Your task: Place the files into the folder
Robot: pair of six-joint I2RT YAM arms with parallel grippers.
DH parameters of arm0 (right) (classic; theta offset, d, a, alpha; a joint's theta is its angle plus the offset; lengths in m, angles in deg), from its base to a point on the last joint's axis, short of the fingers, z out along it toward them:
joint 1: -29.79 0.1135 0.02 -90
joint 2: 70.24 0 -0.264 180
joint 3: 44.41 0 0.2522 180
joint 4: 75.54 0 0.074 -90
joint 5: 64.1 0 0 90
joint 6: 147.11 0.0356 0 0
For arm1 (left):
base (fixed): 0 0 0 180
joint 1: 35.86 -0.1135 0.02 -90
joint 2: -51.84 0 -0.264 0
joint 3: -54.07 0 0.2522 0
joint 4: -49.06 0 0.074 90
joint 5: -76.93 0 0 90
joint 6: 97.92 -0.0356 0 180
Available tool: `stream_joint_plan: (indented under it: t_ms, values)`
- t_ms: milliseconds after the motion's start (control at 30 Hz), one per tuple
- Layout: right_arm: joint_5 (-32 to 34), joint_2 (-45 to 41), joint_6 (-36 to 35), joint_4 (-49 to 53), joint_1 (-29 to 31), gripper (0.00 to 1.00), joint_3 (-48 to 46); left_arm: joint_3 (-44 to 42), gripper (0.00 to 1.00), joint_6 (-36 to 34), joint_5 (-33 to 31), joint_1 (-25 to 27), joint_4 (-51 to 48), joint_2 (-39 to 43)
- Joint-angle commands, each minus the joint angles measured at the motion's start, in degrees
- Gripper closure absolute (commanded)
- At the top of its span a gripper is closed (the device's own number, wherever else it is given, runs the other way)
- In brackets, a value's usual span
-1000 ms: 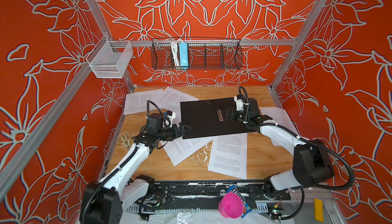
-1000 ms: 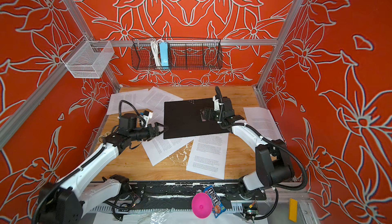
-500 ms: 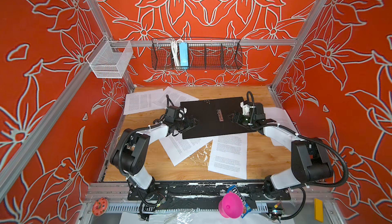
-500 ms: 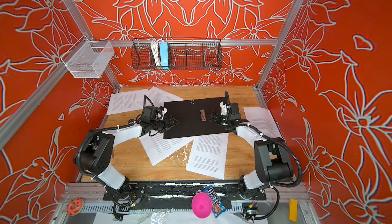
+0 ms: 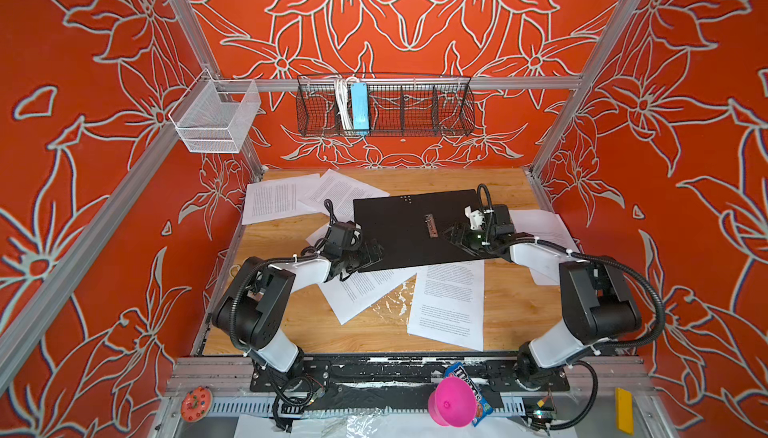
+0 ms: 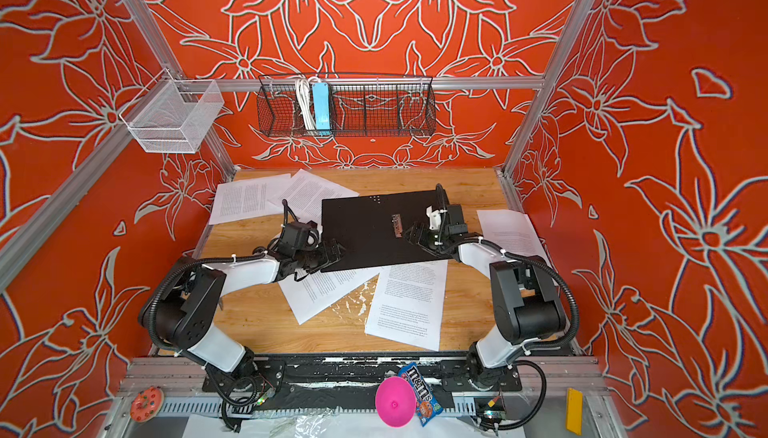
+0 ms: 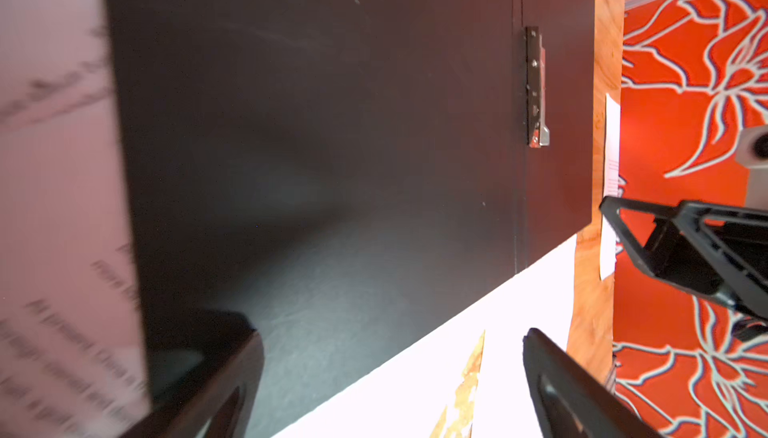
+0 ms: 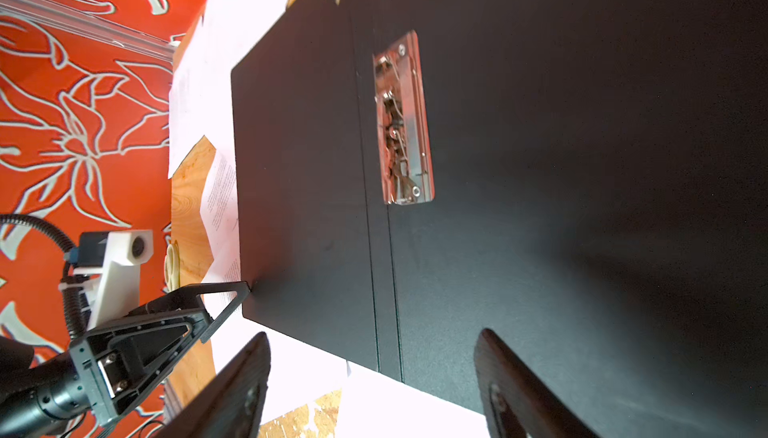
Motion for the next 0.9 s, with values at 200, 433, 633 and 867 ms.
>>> stream_joint_plan:
  t_ms: [200, 433, 633, 867]
  values:
    - [-2.11, 7.31, 3.76, -6.49, -0.2, 0.44, 2.18, 1.53, 0.03, 3.21, -0.61, 0.09, -3.04, -3.96]
    - [-1.9, 10.69, 2.63, -6.12, 0.62, 0.5, 5.71, 2.43, 0.02, 4.42, -0.94, 0.09, -5.4, -5.11]
    - [-2.23, 13.76, 1.64, -5.17, 1.12, 0.66, 8.78, 2.75, 0.02, 4.6, -1.06, 0.26, -6.41, -5.15]
    - [-3.42, 17.01, 0.65, -4.26, 1.95, 0.72, 11.4, 2.92, 0.02, 4.77, -1.18, 0.44, -6.7, -5.09]
